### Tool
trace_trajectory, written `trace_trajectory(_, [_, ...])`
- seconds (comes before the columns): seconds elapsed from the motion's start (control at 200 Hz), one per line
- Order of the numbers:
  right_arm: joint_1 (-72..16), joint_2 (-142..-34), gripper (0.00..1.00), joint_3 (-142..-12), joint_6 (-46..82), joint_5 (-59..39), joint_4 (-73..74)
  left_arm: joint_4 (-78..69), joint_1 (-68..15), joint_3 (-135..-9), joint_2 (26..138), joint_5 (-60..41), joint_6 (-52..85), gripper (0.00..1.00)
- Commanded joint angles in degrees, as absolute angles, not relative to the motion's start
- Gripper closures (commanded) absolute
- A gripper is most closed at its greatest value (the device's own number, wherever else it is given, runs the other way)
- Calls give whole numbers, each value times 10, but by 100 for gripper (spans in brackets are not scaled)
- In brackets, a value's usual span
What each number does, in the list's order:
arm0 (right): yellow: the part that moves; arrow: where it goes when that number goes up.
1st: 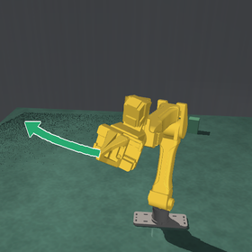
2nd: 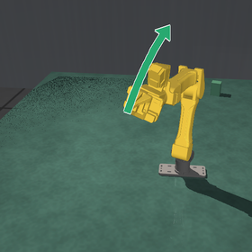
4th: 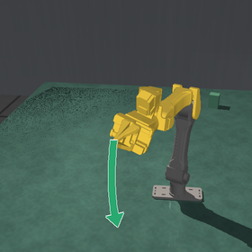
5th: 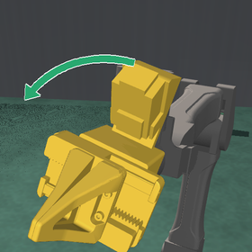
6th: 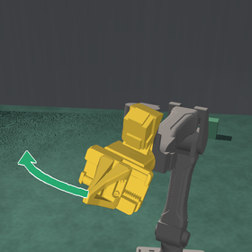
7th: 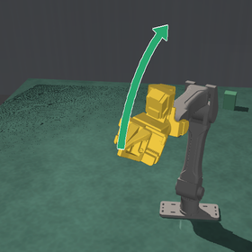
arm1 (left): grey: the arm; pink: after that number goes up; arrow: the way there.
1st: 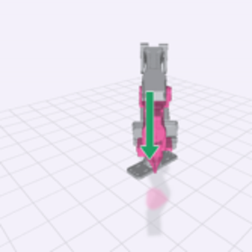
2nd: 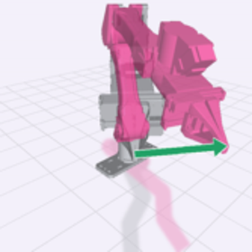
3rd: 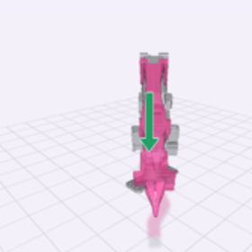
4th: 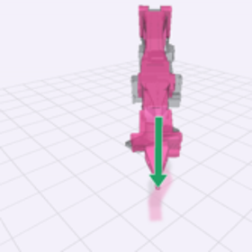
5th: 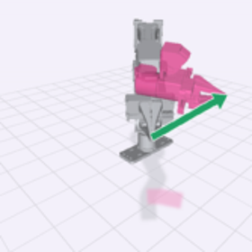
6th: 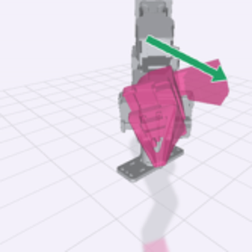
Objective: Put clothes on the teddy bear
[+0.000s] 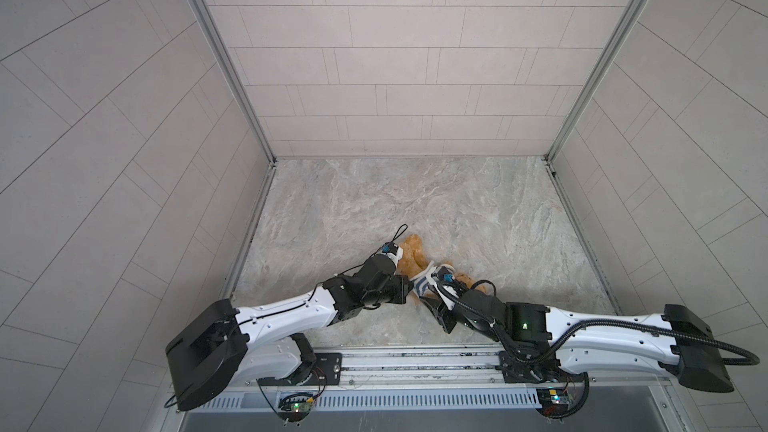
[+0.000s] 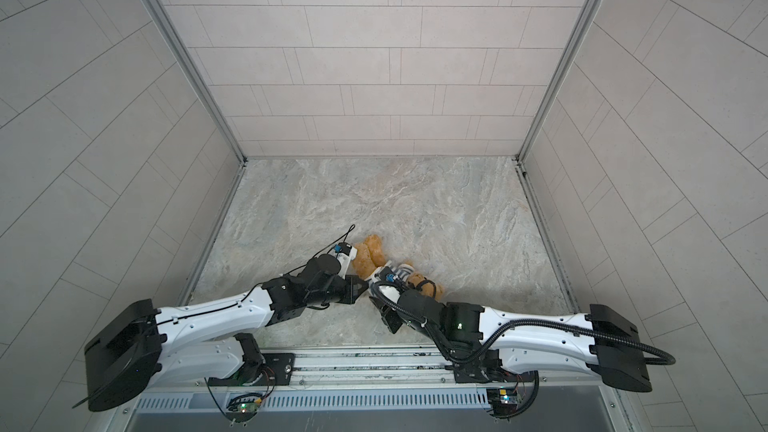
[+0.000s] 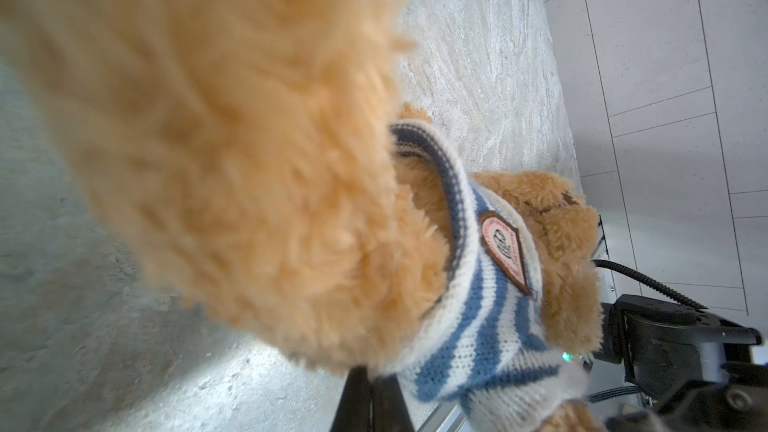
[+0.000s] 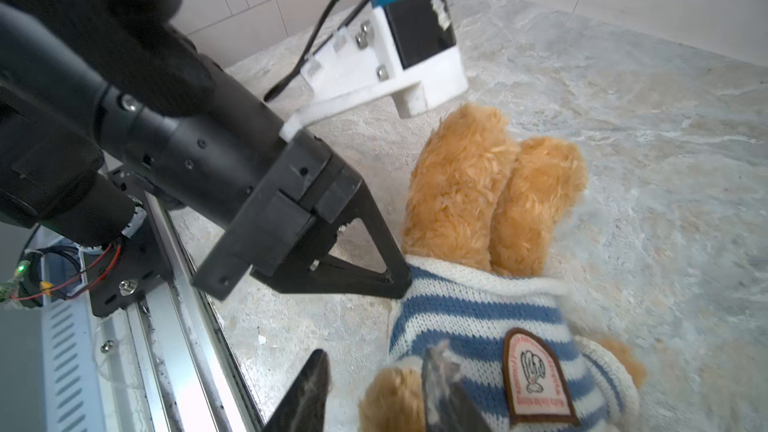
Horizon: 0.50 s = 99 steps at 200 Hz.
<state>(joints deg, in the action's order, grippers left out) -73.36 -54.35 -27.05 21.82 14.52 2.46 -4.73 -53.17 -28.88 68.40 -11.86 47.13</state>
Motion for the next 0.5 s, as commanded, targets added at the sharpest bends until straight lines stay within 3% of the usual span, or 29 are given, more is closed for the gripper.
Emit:
trace_trajectory(0.0, [-747,-532,60,-277,215,188,-8,-67,-533,-289,690,-122,480,100])
trace_trajectory(0.345, [-757,-538,69,-278,205,179,-36,-64,-533,-303,700,-131,477,100])
trace_trajectory(0.491, [-757,-544,95,-280,214,176,-51,-59,-533,-302,696,-131,476,100])
